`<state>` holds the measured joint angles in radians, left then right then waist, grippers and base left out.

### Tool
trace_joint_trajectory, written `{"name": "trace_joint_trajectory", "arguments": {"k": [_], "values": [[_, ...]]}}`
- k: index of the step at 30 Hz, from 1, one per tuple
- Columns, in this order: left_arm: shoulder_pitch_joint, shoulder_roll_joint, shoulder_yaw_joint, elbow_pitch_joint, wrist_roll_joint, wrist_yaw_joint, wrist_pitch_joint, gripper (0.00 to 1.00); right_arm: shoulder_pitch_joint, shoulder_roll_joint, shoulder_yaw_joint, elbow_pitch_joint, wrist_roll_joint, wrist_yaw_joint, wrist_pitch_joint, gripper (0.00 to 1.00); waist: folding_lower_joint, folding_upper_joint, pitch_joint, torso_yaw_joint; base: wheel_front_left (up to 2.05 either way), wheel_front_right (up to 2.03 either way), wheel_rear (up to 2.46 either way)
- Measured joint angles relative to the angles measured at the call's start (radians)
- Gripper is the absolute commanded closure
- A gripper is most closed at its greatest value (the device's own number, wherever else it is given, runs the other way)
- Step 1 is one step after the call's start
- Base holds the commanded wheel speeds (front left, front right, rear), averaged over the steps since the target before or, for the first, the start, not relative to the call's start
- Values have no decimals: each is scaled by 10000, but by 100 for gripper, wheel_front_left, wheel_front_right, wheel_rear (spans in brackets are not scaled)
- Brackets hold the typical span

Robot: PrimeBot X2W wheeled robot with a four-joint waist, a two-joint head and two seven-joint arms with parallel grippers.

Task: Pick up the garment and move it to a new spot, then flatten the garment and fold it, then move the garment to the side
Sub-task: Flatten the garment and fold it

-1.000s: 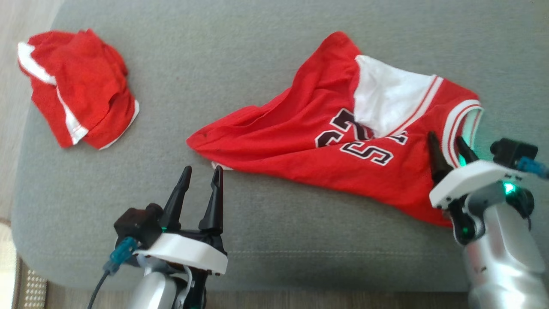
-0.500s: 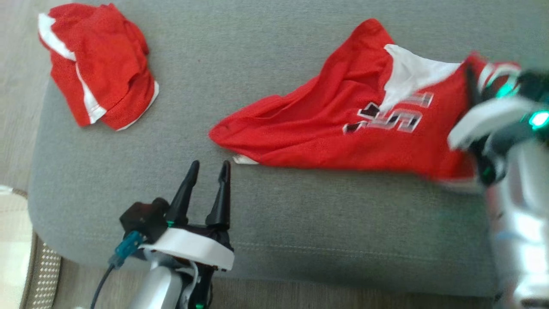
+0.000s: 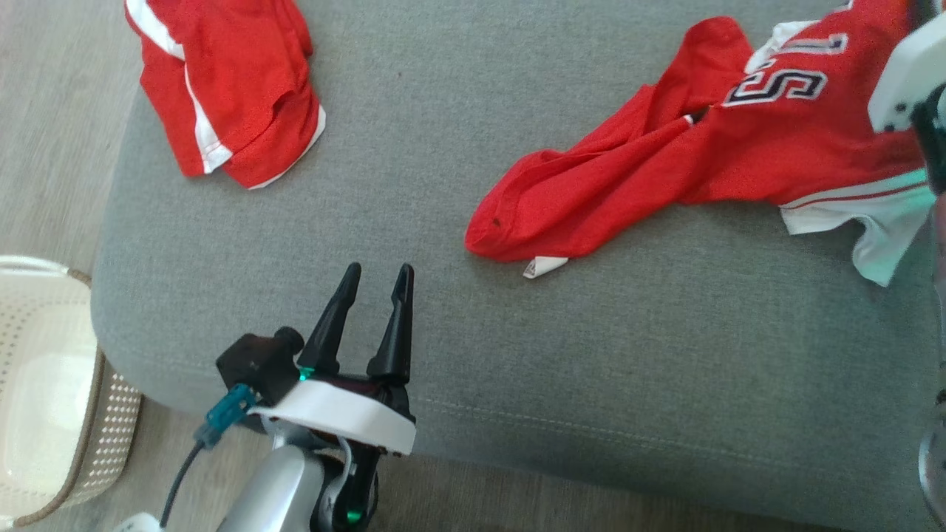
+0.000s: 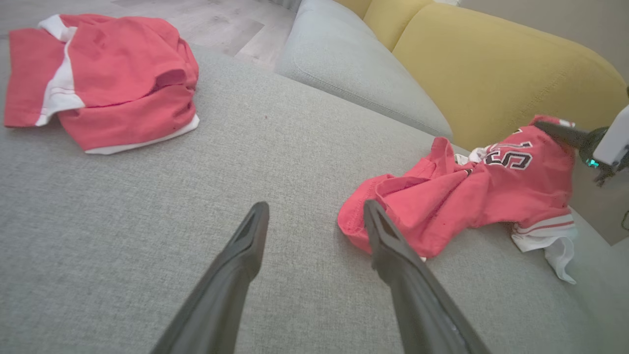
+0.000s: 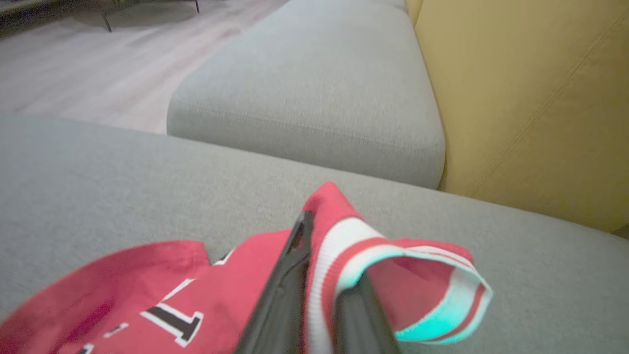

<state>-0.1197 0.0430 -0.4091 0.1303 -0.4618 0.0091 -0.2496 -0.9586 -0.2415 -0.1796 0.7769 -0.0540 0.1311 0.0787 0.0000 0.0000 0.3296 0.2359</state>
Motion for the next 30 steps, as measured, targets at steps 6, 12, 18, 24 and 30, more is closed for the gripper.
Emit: {"name": "trace_joint_trajectory", "arguments": {"k": [6, 12, 18, 24, 30], "values": [[-136, 0, -8, 0, -102, 8, 0, 0, -279, -146, 128, 1492, -934, 0, -374, 0, 0, 0, 192, 141, 0, 0, 0], [-137, 0, 23, 2, -157, 54, 0, 0, -508, 86, 228, 1923, -1129, 0, -1386, 0, 0, 0, 41, -150, 0, 0, 0], [-89, -4, 228, -6, -29, 88, -2, 0, -253, 596, 401, 1697, -798, 0, -2173, 0, 0, 0, -356, -712, 0, 0, 0], [-56, 2, 671, 4, 259, 98, -2, 0, 1072, 1074, 805, 548, -36, 0, -2274, 0, 0, 0, -806, -1653, 0, 0, 0], [-42, 2, 802, 27, 380, 82, 0, 0, 2057, 1112, 1197, -403, 533, 0, -1499, 0, 0, 0, -1158, -2405, 0, 0, 0]]}}
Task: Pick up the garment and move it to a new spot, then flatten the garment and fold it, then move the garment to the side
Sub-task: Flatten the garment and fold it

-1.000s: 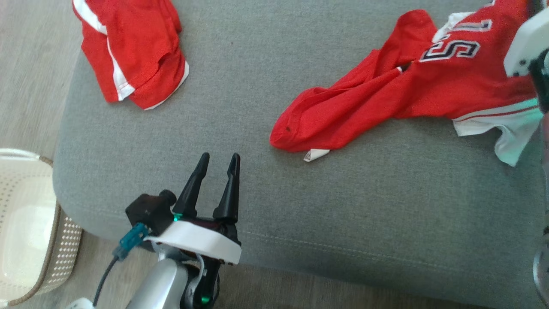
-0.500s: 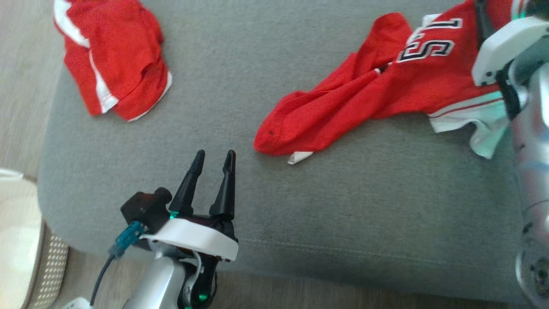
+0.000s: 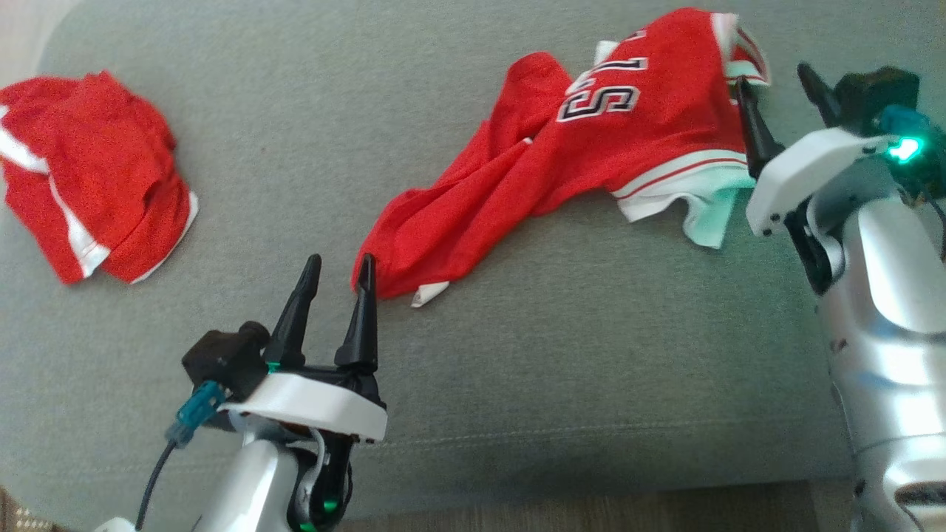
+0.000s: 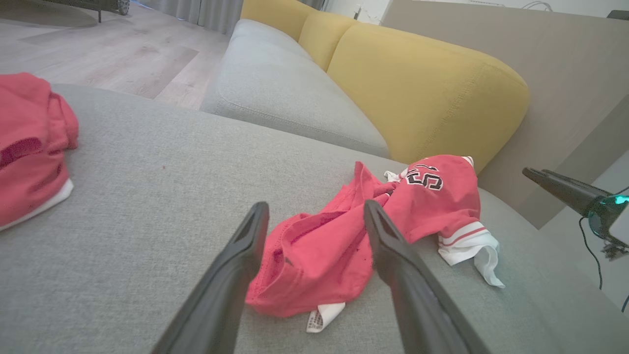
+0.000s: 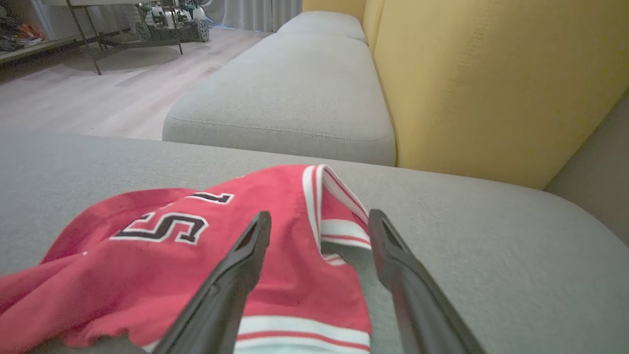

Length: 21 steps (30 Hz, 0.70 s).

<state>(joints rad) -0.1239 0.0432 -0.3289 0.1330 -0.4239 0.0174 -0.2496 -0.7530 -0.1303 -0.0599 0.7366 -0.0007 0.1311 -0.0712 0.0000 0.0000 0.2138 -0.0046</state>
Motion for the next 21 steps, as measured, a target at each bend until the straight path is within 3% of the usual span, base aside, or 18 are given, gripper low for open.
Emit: {"name": "trace_joint_trajectory", "arguments": {"k": [4, 9, 18, 21], "values": [[10, -2, 50, 10, 0, 0, 0, 0, 438, -203, 125, -462, 261, 0, 656, 0, 0, 0, -205, -285, 0, 0, 0], [171, 2, 67, 19, -2, 2, 0, 0, 1069, -236, -27, -1691, 598, 0, 673, 0, 0, 0, -339, -399, 0, 0, 0], [362, 6, 221, 253, 0, 2, 0, 0, 4342, 771, -924, -4121, 1237, 0, -430, 0, 0, 0, -491, -533, 0, 0, 0], [380, 4, 249, 374, 4, -2, 0, 0, 5184, 767, -692, -4441, 2330, 0, -842, 0, 0, 0, -500, -595, 0, 0, 0]]}}
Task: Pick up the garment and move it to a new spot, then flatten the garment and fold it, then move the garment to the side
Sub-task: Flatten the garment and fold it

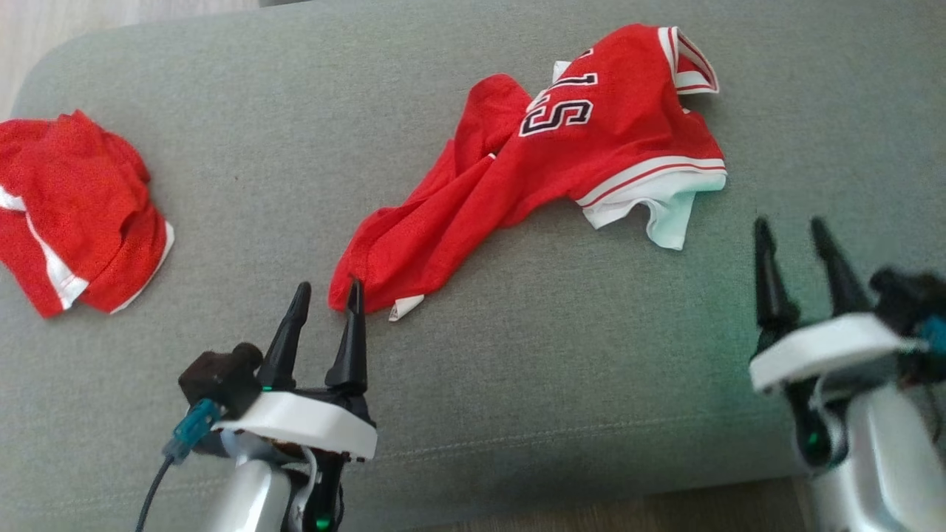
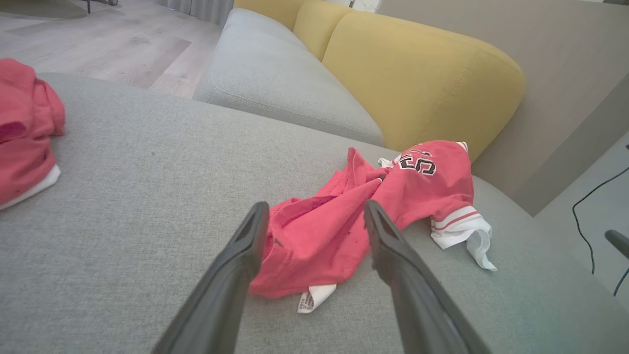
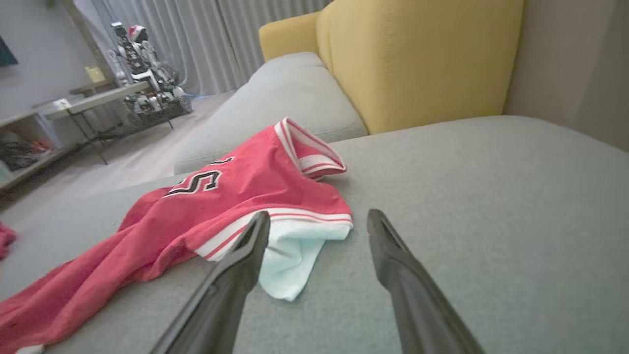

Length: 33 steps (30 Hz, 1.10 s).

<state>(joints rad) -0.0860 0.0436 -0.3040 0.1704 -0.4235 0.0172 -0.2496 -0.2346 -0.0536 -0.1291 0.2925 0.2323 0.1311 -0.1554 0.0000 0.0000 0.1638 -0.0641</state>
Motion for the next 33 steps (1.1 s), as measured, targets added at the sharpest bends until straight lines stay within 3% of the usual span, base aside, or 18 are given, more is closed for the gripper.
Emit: {"name": "trace_joint_trajectory", "arguments": {"k": [15, 26, 33], "values": [[-204, -12, 872, 2077, 1043, -29, 0, 0, 469, 36, 798, -27, 506, 0, -491, 0, 0, 0, 375, -671, 0, 0, 0], [-1089, -12, 1296, 3545, 552, -531, 0, 0, 393, 36, 825, 209, 598, 0, -566, 0, 0, 0, 650, -956, 0, 0, 0], [-1565, -15, 1210, 4176, 405, -447, -65, 0, 340, 36, 861, 291, 596, 0, -652, 0, 0, 0, 777, -1030, 0, 0, 0]]}}
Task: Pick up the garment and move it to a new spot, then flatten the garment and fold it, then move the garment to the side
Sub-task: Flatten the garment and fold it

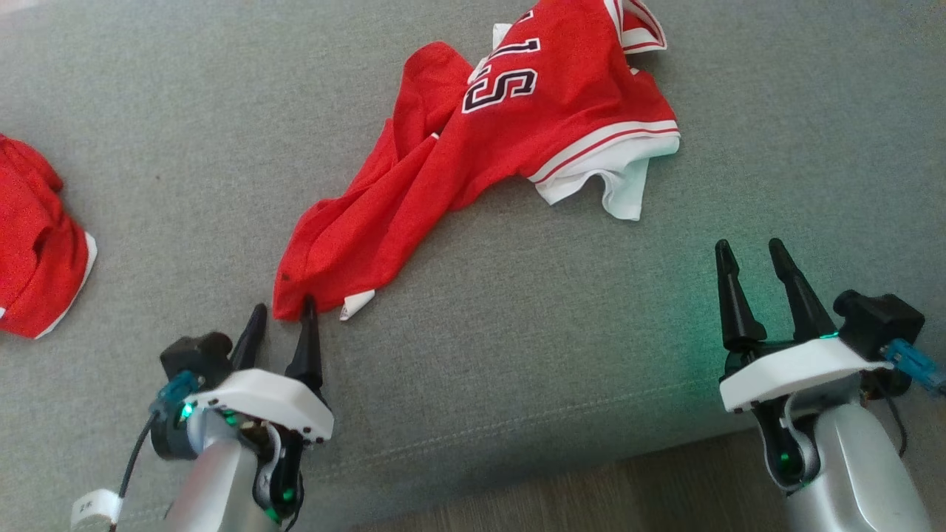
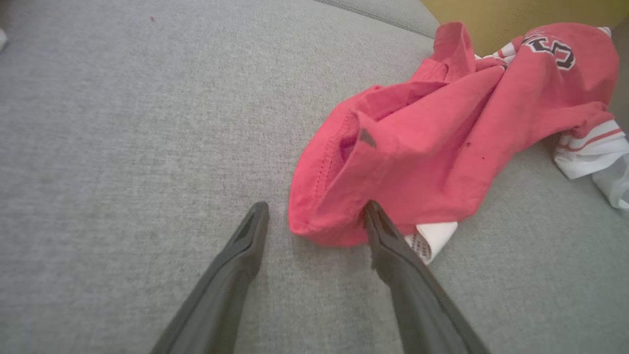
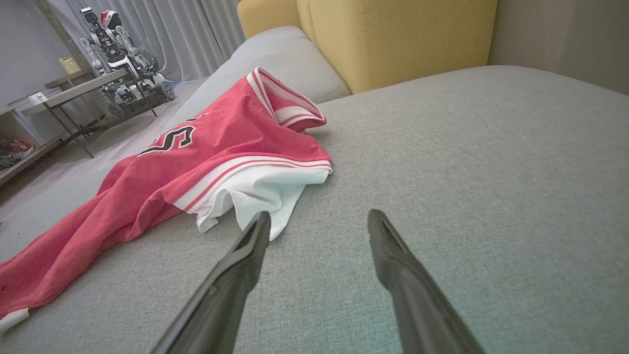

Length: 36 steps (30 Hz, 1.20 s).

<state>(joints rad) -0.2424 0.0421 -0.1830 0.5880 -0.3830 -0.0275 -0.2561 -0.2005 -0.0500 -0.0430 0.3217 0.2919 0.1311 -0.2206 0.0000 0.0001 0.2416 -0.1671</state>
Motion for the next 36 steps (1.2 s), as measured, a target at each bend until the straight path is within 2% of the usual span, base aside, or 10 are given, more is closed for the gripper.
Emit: {"name": "trace_joint_trajectory", "arguments": {"k": [5, 6, 7, 8, 12, 15, 20, 23, 27, 36], "values": [[-248, -8, -29, 274, -71, 21, -12, 0, -89, 0, -4, 61, 0, 0, -10, 0, 0, 0, 82, 2, 0, 0, 0], [-307, -8, -52, 345, -71, 4, -13, 24, -131, 0, -6, 82, 0, 0, -10, 0, 0, 0, 90, 8, 0, 0, 0], [-351, -6, -67, 408, -71, -2, -21, 81, -162, 0, -6, 84, 0, 0, -12, 0, 0, 0, 95, 17, 0, 0, 0], [-391, -6, -63, 476, -71, -4, -21, 100, -168, 0, -15, 86, -2, 0, -12, 0, 0, 0, 97, 30, 0, 0, 0], [-452, -21, -50, 405, -58, -82, -6, 100, -169, 0, -98, 209, -2, 0, -13, 0, 0, 0, 95, 139, 0, 0, 0], [-448, -36, 6, -291, 96, -90, -4, 100, -219, 0, -79, 410, 38, 0, -69, 0, 0, 0, 112, 292, 0, 0, 0], [-374, -38, 6, -1519, 117, -171, -4, 100, -689, -4, 38, 1187, 867, 0, -84, 0, 0, 0, 101, 609, 0, 0, 0], [36, -33, -98, -2368, 102, -165, -4, 100, -1078, 0, 194, 2150, 1430, 0, -84, 0, 0, 0, -59, 872, 0, 0, 0], [780, -29, -642, -3430, 77, -77, -4, 100, -1507, -8, 286, 3699, 1448, 0, -90, 0, 0, 0, -302, 1337, 0, 0, 0], [983, -15, -1131, -4307, 63, 105, -4, 100, -2753, -19, 155, 5375, 1894, 0, -276, 0, 0, 0, -262, 1783, 0, 0, 0]]}}
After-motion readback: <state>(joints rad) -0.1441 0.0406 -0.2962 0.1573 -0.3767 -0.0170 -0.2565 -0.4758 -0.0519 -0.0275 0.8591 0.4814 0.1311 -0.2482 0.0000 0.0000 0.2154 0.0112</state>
